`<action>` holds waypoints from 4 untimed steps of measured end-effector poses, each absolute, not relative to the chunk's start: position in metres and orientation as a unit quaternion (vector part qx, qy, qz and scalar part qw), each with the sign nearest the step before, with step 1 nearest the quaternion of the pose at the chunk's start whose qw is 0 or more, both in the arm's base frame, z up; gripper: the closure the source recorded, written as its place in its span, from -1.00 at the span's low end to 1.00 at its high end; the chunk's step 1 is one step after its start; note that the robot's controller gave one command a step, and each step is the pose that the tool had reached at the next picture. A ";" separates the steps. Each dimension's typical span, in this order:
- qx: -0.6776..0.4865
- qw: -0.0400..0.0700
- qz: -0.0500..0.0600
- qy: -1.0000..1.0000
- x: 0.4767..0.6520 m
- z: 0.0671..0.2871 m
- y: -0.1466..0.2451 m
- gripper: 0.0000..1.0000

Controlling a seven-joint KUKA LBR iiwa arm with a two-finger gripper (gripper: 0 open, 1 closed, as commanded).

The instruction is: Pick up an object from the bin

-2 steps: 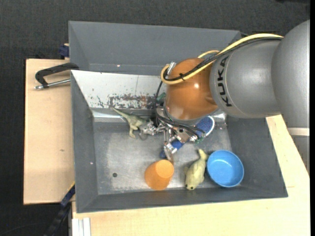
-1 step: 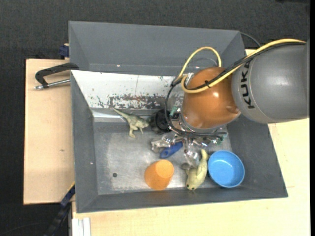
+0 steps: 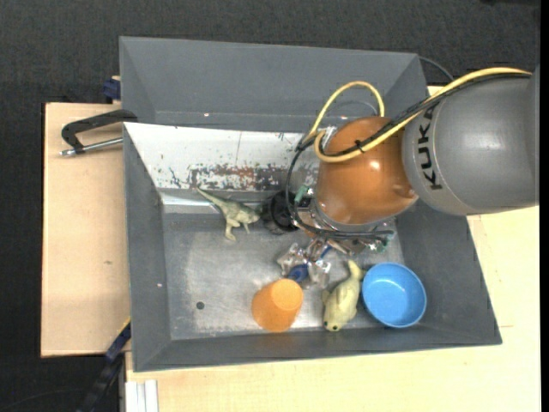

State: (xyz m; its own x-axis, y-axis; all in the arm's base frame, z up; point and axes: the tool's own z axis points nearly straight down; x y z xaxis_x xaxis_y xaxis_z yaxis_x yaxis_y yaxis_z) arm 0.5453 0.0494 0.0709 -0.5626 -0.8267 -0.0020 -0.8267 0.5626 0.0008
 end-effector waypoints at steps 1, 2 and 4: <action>-0.450 0.005 0.000 0.893 0.592 0.098 0.072 1.00; -0.296 0.000 0.000 0.955 0.571 0.107 0.048 1.00; -0.348 0.006 -0.001 0.938 0.552 0.195 0.064 1.00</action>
Offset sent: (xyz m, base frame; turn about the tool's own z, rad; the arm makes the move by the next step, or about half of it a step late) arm 0.0435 0.0206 0.0243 0.0376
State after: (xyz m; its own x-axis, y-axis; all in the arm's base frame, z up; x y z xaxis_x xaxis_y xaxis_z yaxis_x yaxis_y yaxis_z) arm 0.5522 0.0644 0.1952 -0.7579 -0.6523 -0.0108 -0.6523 0.7579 -0.0051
